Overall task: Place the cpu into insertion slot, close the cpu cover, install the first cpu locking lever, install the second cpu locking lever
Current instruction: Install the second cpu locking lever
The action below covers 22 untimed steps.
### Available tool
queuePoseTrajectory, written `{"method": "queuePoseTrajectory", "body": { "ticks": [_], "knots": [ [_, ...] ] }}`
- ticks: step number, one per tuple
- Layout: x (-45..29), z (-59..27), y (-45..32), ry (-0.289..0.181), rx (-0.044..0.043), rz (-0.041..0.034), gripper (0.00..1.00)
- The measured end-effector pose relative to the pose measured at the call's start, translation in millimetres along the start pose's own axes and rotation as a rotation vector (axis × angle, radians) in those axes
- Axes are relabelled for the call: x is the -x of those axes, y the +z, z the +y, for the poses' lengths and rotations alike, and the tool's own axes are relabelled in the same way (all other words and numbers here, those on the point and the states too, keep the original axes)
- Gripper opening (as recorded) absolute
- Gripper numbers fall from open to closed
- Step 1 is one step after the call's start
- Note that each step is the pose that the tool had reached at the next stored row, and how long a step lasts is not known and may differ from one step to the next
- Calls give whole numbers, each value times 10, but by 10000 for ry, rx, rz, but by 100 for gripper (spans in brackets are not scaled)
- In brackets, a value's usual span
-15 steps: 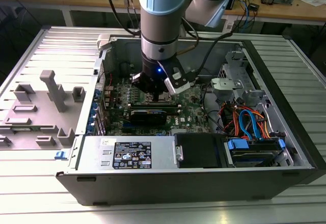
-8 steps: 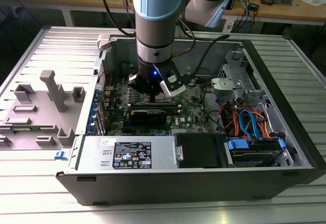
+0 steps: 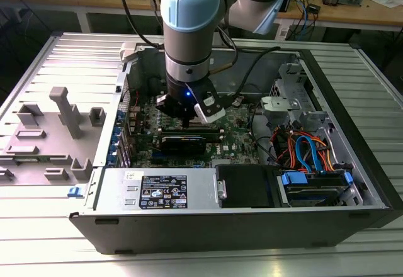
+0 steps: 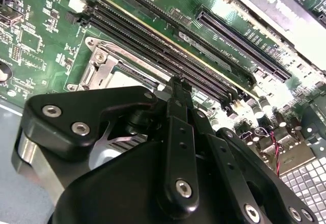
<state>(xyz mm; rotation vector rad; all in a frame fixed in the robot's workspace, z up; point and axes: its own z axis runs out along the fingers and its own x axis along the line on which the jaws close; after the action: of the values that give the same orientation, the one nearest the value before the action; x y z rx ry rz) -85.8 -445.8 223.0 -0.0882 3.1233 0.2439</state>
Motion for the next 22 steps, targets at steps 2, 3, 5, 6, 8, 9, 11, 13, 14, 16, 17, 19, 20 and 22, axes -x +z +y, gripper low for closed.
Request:
{"method": "queuePoseTrajectory", "body": {
  "ticks": [2,3,5,6,8,9,11,13,14,16,17,19,20,22],
  "knots": [
    [0,0,0,1,2,0,11],
    [-2,0,1,-1,3,1,11],
    [-29,-1,13,2,40,3,11],
    [-33,-2,17,2,47,5,11],
    [-37,-8,23,1,48,13,11],
    [-40,-13,24,4,48,17,11],
    [-44,-27,26,4,50,19,11],
    [-48,-29,28,2,50,22,11],
    [-52,-29,30,1,51,23,11],
    [-66,-30,34,1,59,24,11],
    [-74,-30,38,1,70,25,11],
    [-85,-30,45,1,97,28,11],
    [-92,-31,52,1,114,28,11],
    [-111,-33,71,0,193,26,11]
  ]
}}
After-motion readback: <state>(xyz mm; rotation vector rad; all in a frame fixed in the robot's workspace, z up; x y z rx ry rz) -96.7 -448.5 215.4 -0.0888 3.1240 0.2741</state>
